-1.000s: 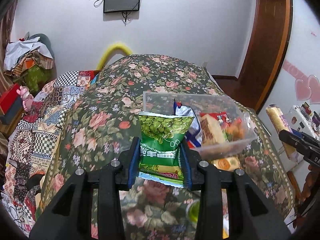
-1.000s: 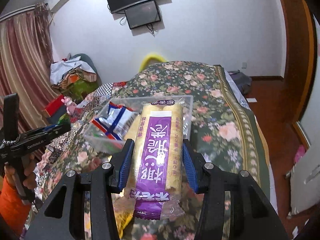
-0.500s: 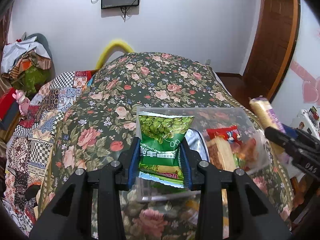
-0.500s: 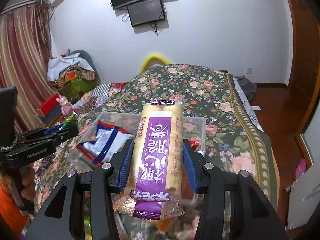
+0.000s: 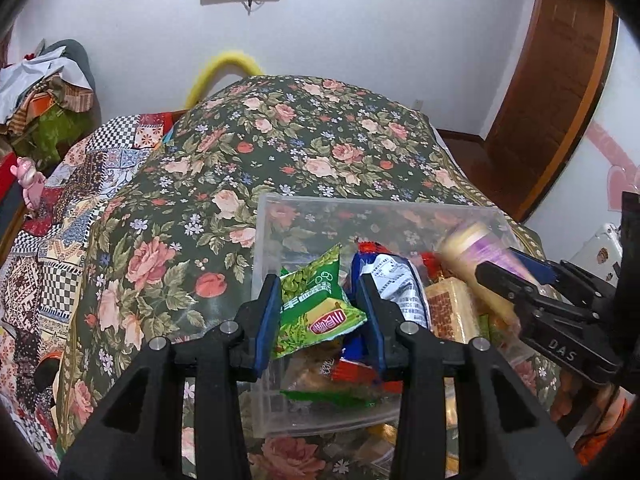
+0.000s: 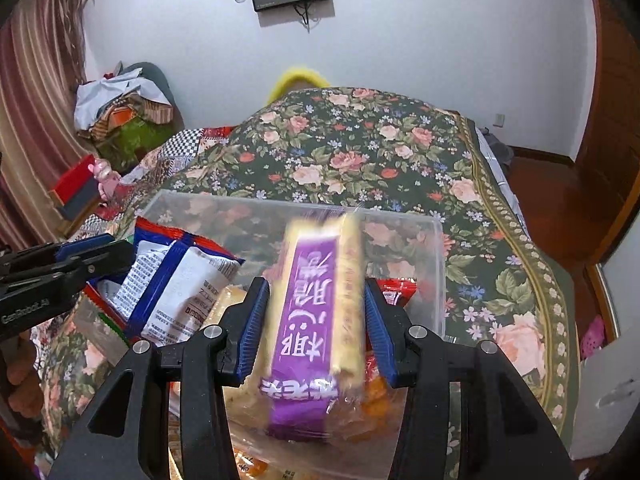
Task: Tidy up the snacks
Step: 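Carry both packs over the clear box and release them inside, then grasp the yellow chip bag with the right tool while the left tool grasps the green-capped bottle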
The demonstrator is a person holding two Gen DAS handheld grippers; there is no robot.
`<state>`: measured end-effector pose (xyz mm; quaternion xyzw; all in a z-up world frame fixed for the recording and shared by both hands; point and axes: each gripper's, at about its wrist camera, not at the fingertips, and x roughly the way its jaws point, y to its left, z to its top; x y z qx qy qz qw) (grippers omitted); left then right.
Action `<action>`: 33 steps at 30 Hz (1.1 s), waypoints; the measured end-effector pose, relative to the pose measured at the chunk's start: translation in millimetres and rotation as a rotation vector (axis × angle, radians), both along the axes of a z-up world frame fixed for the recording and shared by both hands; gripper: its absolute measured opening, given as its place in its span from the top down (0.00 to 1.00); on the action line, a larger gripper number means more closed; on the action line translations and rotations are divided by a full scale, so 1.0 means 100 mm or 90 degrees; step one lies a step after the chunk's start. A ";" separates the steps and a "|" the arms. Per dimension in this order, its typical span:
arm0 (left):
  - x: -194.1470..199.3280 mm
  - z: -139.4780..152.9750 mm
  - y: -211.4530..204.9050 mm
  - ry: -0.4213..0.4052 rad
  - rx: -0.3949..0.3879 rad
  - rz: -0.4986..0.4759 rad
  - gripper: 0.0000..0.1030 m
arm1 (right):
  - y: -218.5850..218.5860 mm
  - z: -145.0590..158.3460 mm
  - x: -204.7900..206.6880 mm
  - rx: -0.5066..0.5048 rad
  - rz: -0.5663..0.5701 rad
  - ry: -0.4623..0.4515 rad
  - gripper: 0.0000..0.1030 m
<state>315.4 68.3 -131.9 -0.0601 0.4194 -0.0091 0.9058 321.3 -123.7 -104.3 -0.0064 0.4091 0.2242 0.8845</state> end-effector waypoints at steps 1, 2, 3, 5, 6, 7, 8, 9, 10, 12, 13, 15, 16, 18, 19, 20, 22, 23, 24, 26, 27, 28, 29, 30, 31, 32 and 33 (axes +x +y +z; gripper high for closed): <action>-0.02 0.01 0.00 0.000 0.000 -0.001 0.61 | 0.00 0.01 0.00 -0.001 0.000 0.001 0.57; -0.03 0.02 0.00 -0.001 -0.001 -0.002 0.61 | 0.00 0.02 -0.01 -0.004 0.000 0.001 0.57; -0.05 0.04 0.00 -0.004 -0.002 -0.003 0.60 | 0.00 0.05 -0.04 -0.005 0.007 0.000 0.56; -0.11 0.09 -0.01 -0.010 -0.001 -0.004 0.57 | 0.02 0.09 -0.07 -0.012 0.015 -0.006 0.56; -0.16 0.12 -0.01 -0.015 0.000 -0.004 0.54 | 0.02 0.12 -0.10 -0.019 0.017 -0.013 0.54; -0.21 0.16 -0.02 -0.022 0.003 -0.005 0.53 | 0.02 0.16 -0.15 -0.024 0.019 -0.022 0.53; -0.26 0.20 -0.03 -0.028 0.007 -0.005 0.51 | 0.01 0.20 -0.19 -0.025 0.021 -0.029 0.50; -0.34 0.25 -0.04 -0.037 0.012 -0.007 0.50 | 0.00 0.23 -0.24 -0.022 0.023 -0.037 0.48; -0.40 0.29 -0.05 -0.044 0.015 -0.008 0.49 | -0.02 0.27 -0.30 -0.017 0.025 -0.042 0.48; -0.55 0.36 -0.07 -0.062 0.019 -0.007 0.47 | -0.07 0.34 -0.43 -0.003 0.029 -0.046 0.47; -0.63 0.40 -0.09 -0.070 0.020 -0.009 0.46 | -0.08 0.36 -0.47 0.001 0.031 -0.047 0.47; -0.81 0.43 -0.12 -0.082 0.020 -0.016 0.42 | -0.11 0.40 -0.59 0.008 0.036 -0.052 0.47; -0.91 0.43 -0.14 -0.085 0.020 -0.022 0.42 | -0.13 0.42 -0.67 0.009 0.039 -0.055 0.47; -1.07 0.41 -0.18 -0.083 0.019 -0.031 0.41 | -0.16 0.44 -0.80 0.014 0.041 -0.057 0.47; -1.15 0.39 -0.20 -0.078 0.018 -0.035 0.41 | -0.17 0.43 -0.87 0.017 0.043 -0.055 0.46; -1.20 0.37 -0.20 -0.074 0.016 -0.037 0.41 | -0.19 0.42 -0.94 0.020 0.045 -0.049 0.46; -1.33 0.29 -0.21 -0.060 0.011 -0.039 0.41 | -0.21 0.38 -1.05 0.024 0.050 -0.033 0.41; -1.39 0.26 -0.22 -0.054 0.010 -0.040 0.41 | -0.23 0.35 -1.12 0.028 0.052 -0.026 0.36; -1.47 0.21 -0.22 -0.047 0.012 -0.041 0.41 | -0.24 0.32 -1.19 0.032 0.052 -0.019 0.33; -1.58 0.15 -0.23 -0.037 0.018 -0.040 0.41 | -0.25 0.25 -1.33 0.037 0.050 -0.002 0.28; -1.64 0.11 -0.23 -0.033 0.023 -0.039 0.41 | -0.24 0.19 -1.41 0.040 0.050 0.010 0.23; -1.72 0.07 -0.23 -0.030 0.022 -0.039 0.41 | -0.23 0.16 -1.47 0.041 0.050 0.018 0.21; -1.78 0.02 -0.22 -0.023 0.019 -0.039 0.41 | -0.20 0.11 -1.53 0.041 0.051 0.027 0.18; -1.82 -0.01 -0.21 -0.019 0.018 -0.039 0.41 | -0.18 0.07 -1.59 0.040 0.053 0.036 0.18; -1.87 -0.05 -0.20 -0.012 0.015 -0.036 0.41 | -0.15 0.02 -1.64 0.036 0.059 0.046 0.18; -1.92 -0.08 -0.19 -0.006 0.012 -0.035 0.41 | -0.12 -0.02 -1.68 0.032 0.064 0.054 0.18; -1.97 -0.11 -0.19 0.002 0.011 -0.034 0.41 | -0.08 -0.06 -1.71 0.030 0.067 0.063 0.18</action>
